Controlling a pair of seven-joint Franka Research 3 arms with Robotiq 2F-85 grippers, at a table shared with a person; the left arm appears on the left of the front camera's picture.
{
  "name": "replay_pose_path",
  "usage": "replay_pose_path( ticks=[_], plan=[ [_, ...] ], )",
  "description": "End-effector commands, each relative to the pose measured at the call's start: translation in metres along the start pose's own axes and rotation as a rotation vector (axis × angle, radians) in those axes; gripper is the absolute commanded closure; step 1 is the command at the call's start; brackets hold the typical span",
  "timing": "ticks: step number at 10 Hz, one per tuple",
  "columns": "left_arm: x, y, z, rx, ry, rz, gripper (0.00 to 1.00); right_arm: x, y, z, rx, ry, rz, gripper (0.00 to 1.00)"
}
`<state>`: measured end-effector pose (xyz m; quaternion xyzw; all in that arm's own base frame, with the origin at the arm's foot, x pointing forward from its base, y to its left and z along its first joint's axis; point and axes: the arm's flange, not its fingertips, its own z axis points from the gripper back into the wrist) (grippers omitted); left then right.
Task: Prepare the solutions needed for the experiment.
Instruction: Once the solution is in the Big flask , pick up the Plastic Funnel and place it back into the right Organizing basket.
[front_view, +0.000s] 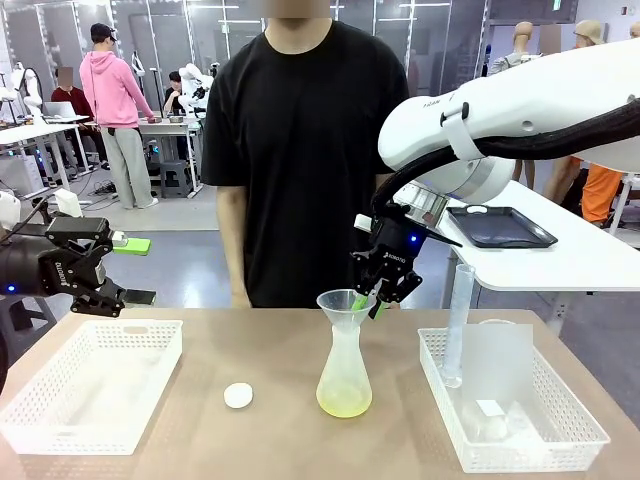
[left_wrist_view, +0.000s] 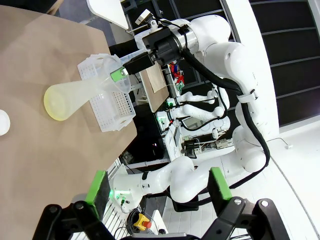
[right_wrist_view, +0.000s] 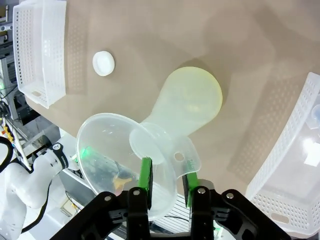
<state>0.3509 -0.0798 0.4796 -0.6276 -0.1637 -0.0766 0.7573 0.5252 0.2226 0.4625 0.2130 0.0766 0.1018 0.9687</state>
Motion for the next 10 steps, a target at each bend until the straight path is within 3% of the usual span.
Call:
replay_pose_path(
  ticks=[1, 2, 3, 4, 10],
  plan=[
    [0.0015, -0.0026, -0.0025, -0.027, -0.013, 0.013, 0.0, -0.0051, 0.0018, -0.0008, 0.016, -0.017, -0.039, 0.7],
    [0.0015, -0.0026, -0.0025, -0.027, -0.013, 0.013, 0.0, -0.0052, 0.0017, -0.0009, 0.018, -0.014, -0.039, 0.99],
    [0.0015, -0.0026, -0.0025, -0.027, -0.013, 0.013, 0.0, -0.0055, 0.0021, -0.0009, 0.016, -0.012, -0.04, 0.85],
    [0.0015, -0.0026, -0.0025, -0.027, -0.013, 0.013, 0.0, -0.0054, 0.0021, -0.0011, 0.016, -0.01, -0.049, 1.0],
    [0.0015, -0.0026, -0.0025, -0.027, -0.013, 0.013, 0.0, -0.0109, 0.0035, 0.0007, 0.028, -0.015, -0.066, 1.0]
  ],
)
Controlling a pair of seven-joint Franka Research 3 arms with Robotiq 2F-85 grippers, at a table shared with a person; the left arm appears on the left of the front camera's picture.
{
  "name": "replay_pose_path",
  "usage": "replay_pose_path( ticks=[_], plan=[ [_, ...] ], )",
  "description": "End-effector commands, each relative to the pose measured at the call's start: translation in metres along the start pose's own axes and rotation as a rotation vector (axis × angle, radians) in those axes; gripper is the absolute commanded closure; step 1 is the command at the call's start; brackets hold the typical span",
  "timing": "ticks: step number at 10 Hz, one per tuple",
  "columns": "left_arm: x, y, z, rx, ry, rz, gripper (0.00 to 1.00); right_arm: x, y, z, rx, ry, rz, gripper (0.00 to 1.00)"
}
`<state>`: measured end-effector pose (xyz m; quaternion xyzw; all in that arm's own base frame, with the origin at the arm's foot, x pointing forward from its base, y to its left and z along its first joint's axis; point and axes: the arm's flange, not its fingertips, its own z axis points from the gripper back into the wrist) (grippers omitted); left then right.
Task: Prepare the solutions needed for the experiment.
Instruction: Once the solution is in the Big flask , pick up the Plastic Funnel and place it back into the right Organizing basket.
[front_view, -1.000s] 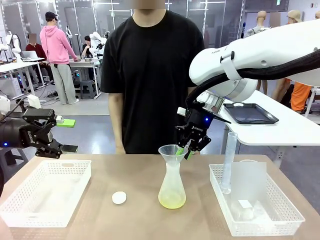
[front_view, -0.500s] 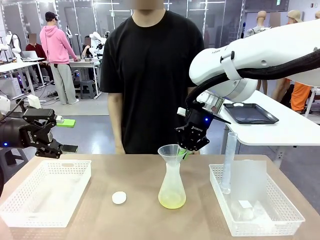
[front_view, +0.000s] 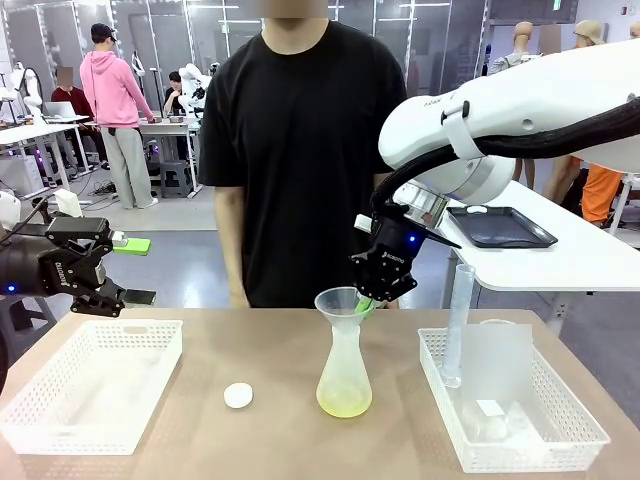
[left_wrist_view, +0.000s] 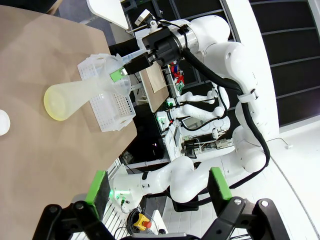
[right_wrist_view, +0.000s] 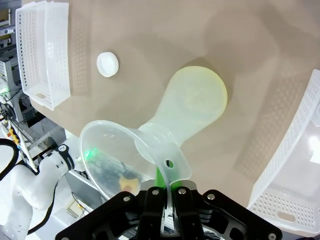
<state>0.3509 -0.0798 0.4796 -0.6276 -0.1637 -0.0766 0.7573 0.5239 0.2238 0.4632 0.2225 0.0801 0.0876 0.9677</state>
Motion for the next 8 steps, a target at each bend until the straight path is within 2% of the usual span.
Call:
replay_pose_path(
  ticks=[1, 5, 8],
  plan=[
    [0.001, -0.003, -0.002, -0.027, -0.013, 0.013, 0.0, -0.014, 0.003, 0.005, 0.017, -0.02, -0.046, 1.0],
    [0.001, -0.003, -0.002, -0.027, -0.013, 0.013, 0.0, -0.039, 0.014, 0.039, -0.012, -0.079, -0.036, 1.0],
    [0.001, -0.003, -0.002, -0.027, -0.013, 0.013, 0.0, -0.055, 0.025, 0.074, -0.037, -0.211, 0.009, 1.0]
  ],
)
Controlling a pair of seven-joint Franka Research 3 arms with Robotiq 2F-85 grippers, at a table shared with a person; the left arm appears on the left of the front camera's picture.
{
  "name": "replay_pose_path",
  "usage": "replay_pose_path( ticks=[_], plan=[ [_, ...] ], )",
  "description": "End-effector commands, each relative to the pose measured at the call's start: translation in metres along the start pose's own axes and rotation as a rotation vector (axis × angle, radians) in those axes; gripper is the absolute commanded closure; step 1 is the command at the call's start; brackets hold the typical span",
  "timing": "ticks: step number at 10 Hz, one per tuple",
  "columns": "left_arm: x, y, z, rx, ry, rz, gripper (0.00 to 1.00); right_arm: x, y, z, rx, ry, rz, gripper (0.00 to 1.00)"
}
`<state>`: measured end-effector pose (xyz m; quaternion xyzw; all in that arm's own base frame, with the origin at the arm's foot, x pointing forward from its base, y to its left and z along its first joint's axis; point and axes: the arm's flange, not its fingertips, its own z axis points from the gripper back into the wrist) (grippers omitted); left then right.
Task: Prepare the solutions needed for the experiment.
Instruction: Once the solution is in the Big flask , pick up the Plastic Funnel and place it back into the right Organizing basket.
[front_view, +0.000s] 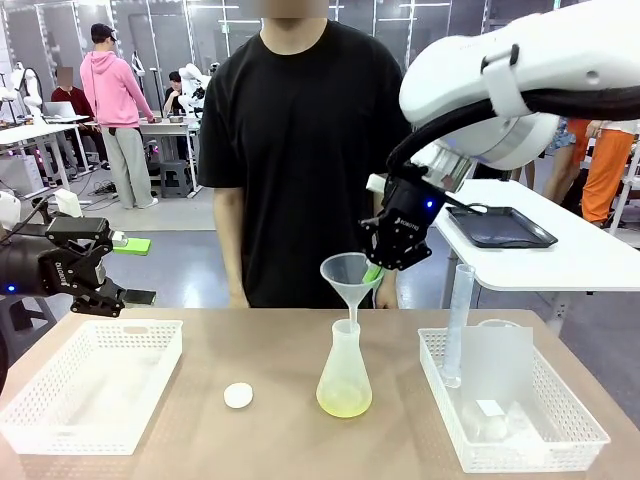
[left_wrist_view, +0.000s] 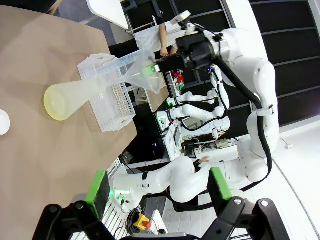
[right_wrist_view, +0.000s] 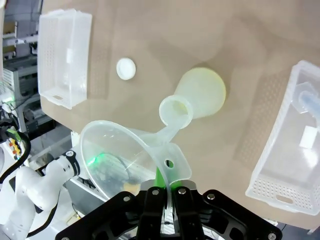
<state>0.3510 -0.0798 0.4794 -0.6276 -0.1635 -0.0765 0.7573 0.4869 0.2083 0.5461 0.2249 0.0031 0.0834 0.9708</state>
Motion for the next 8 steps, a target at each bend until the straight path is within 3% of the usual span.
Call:
replay_pose_path(
  ticks=[1, 4, 8],
  plan=[
    [0.002, -0.003, -0.002, -0.027, -0.013, 0.012, 0.0, -0.007, -0.003, 0.011, -0.022, -0.096, -0.007, 1.0],
    [0.002, -0.003, -0.002, -0.027, -0.013, 0.012, 0.0, -0.016, -0.005, 0.035, 0.001, -0.232, 0.02, 1.0],
    [0.002, -0.003, -0.002, -0.027, -0.013, 0.012, 0.0, -0.038, -0.014, 0.059, 0.014, -0.272, -0.005, 1.0]
  ],
)
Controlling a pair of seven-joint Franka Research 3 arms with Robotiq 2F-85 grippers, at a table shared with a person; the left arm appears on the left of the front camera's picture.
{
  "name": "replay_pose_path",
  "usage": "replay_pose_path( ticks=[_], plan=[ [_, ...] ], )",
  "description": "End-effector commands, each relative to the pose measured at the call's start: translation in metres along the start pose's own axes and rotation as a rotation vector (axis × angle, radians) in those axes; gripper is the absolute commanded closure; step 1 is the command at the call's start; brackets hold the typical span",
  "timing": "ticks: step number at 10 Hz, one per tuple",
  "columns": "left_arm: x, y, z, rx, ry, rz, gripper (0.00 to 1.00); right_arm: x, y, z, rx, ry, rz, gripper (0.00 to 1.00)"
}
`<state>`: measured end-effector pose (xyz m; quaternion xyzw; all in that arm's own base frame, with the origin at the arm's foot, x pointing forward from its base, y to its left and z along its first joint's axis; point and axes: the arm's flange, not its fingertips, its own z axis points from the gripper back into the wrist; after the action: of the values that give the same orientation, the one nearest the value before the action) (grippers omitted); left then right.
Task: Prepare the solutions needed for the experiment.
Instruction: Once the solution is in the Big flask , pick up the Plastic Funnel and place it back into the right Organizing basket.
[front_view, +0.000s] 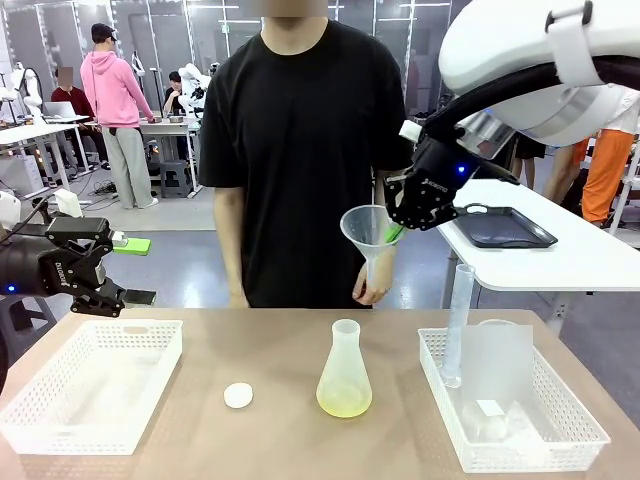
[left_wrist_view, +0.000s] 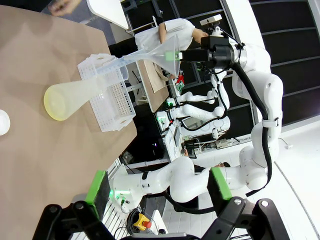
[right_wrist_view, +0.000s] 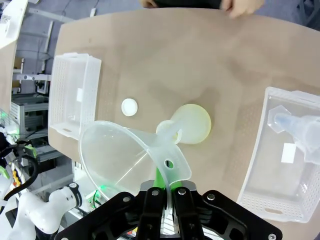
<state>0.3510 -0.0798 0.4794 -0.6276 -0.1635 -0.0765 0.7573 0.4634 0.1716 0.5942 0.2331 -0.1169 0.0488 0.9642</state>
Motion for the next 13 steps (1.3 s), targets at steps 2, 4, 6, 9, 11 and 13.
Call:
replay_pose_path(
  ticks=[2, 4, 6, 9, 11, 13],
  plan=[
    [0.002, -0.003, -0.002, -0.027, -0.013, 0.012, 0.0, -0.022, -0.019, 0.018, -0.008, 0.014, 0.004, 1.0],
    [0.002, -0.003, -0.002, -0.027, -0.013, 0.012, 0.0, -0.047, -0.058, 0.046, -0.08, 0.0, -0.064, 1.0],
    [0.002, -0.003, -0.002, -0.027, -0.013, 0.012, 0.0, -0.071, -0.104, 0.064, -0.115, -0.026, -0.163, 1.0],
    [0.002, -0.003, -0.002, -0.027, -0.013, 0.012, 0.0, -0.103, -0.161, 0.078, -0.126, -0.037, -0.263, 1.0],
    [0.002, -0.003, -0.002, -0.027, -0.013, 0.012, 0.0, -0.112, -0.177, 0.084, -0.121, -0.044, -0.282, 1.0],
    [0.002, -0.003, -0.002, -0.027, -0.013, 0.012, 0.0, -0.103, -0.17, 0.08, -0.119, -0.037, -0.289, 1.0]
  ],
)
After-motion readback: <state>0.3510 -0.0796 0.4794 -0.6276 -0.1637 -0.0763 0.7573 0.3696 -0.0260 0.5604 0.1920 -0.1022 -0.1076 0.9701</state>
